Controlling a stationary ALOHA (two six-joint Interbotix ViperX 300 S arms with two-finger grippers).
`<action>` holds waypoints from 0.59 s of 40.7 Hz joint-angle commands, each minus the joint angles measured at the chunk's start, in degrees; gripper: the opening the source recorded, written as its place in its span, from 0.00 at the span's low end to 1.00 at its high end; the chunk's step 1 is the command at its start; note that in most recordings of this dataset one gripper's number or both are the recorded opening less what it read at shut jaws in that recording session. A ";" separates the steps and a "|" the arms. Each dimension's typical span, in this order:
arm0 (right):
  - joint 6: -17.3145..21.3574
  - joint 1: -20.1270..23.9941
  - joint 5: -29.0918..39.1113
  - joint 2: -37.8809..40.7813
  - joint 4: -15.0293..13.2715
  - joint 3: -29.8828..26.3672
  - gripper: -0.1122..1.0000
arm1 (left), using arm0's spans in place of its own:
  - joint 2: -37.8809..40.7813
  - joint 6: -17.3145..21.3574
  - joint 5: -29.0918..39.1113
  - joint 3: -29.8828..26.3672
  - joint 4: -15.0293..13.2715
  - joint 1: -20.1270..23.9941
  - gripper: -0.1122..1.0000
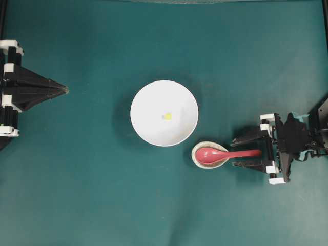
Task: Scoop the yellow hexagonal prism block from the bowl with a spoon using the right arm.
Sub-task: 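Close the right gripper on the red spoon handle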
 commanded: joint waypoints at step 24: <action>-3.43 0.18 0.97 -0.44 0.97 -0.26 0.49 | 0.44 0.09 0.44 -1.14 0.18 0.09 0.10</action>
